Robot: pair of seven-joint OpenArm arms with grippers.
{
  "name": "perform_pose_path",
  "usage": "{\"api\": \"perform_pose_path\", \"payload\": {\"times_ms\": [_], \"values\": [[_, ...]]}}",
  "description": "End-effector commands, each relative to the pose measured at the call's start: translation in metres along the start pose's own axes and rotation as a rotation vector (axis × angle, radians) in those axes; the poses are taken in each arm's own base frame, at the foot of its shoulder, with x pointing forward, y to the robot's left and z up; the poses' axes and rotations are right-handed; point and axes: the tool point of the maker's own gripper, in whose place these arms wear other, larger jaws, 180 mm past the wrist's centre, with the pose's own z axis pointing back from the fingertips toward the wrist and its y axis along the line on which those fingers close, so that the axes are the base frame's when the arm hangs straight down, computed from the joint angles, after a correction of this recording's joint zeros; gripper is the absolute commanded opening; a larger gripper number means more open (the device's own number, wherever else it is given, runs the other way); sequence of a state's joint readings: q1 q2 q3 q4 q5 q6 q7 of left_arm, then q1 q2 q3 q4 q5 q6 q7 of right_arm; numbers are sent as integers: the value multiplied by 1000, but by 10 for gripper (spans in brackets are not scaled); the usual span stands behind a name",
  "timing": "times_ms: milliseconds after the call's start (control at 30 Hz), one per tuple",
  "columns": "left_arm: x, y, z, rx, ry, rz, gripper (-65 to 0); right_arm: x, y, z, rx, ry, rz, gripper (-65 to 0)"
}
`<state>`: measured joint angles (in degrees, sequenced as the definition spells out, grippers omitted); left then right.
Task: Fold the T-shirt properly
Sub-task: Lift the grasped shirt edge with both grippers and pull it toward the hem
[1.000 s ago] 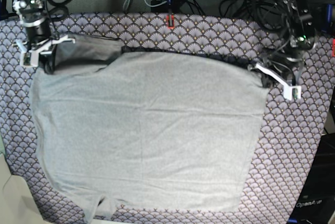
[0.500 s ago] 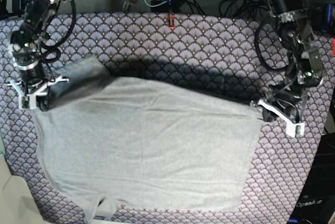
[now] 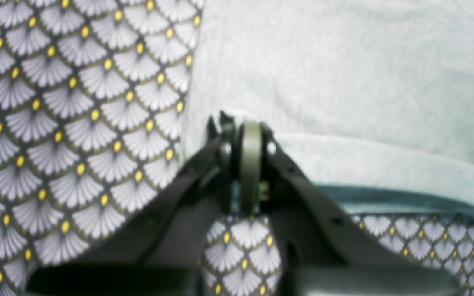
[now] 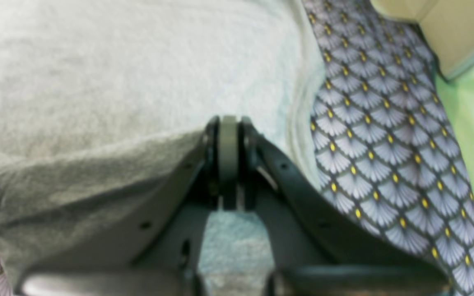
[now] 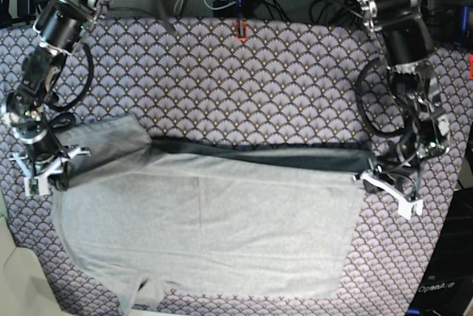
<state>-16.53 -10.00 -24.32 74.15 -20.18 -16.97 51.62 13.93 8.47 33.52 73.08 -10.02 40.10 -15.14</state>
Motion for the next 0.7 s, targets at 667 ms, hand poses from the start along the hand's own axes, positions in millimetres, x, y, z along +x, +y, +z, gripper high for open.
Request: {"api": "perform_pose_path", "payload": {"times_ms": [667], "values": [[83,-41,-22,-88,-142,-51,-650,81,-6,-53,68,-105,-18,-650]]}}
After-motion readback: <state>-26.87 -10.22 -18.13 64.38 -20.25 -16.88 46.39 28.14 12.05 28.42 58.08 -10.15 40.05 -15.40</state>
